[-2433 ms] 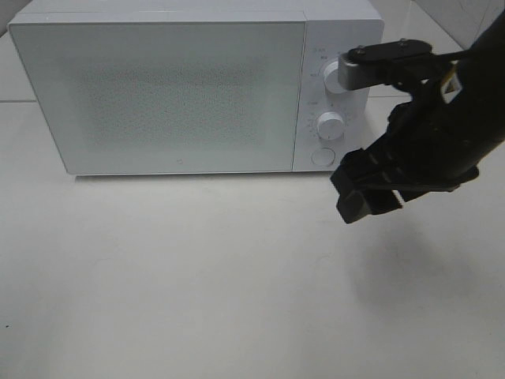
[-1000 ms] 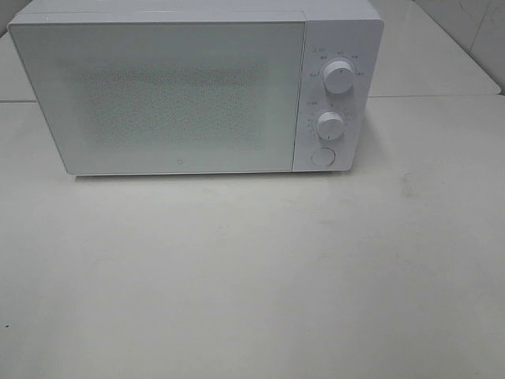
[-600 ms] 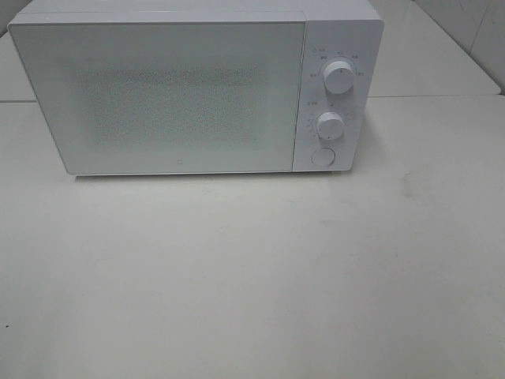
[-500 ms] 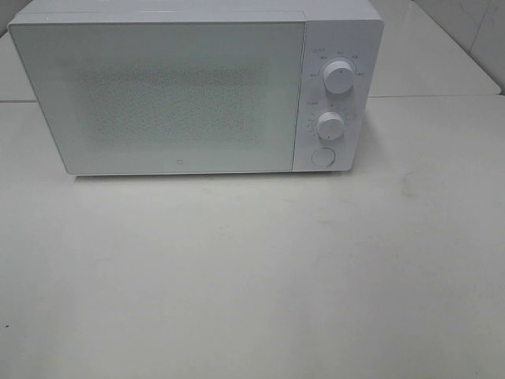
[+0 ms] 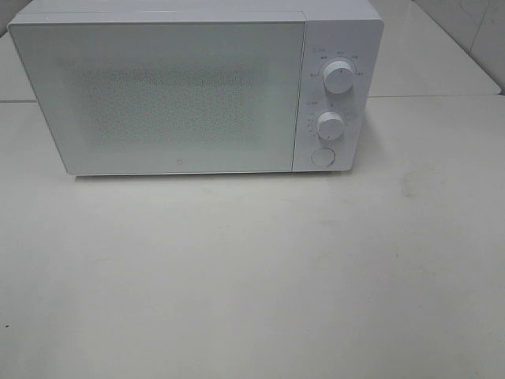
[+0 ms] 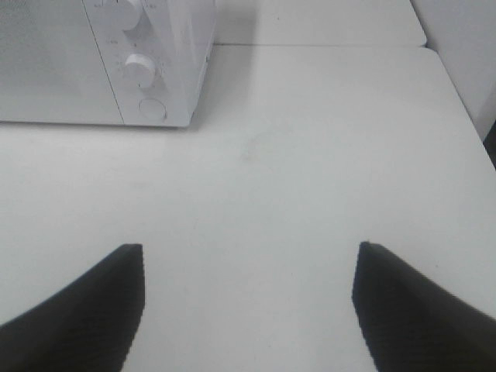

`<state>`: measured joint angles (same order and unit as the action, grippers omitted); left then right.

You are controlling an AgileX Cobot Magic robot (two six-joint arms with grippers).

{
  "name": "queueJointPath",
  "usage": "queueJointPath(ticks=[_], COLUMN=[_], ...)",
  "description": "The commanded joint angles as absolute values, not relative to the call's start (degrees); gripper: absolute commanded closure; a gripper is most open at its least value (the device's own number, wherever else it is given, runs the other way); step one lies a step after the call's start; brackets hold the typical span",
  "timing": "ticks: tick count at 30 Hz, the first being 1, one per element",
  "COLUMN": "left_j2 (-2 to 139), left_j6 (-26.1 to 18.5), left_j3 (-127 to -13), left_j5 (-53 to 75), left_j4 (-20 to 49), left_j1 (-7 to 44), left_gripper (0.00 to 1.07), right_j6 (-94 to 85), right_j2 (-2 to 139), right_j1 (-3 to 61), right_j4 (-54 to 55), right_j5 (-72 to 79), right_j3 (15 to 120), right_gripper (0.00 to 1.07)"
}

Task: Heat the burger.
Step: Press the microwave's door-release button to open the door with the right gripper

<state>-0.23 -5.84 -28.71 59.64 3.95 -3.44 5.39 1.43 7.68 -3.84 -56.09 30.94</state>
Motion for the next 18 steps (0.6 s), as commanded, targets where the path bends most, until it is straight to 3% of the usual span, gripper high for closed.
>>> queueJointPath(ticks=[1, 18], left_j2=[-1.3, -1.3], left_j6=[-5.6, -5.6], left_j3=[-28.5, -28.5], left_j5=[59.5, 59.5], left_j4=[4.5, 4.5], left_j1=[-3.6, -3.6], left_gripper=[0.09, 0.09], right_j6=[5.0, 5.1], right_j2=[3.6, 22.7], right_j1=[7.5, 7.5], right_j4=[-3.7, -3.8], right_j5=[-52.0, -31.3], right_j3=[31.6, 31.5], right_gripper=[0.33, 0.33])
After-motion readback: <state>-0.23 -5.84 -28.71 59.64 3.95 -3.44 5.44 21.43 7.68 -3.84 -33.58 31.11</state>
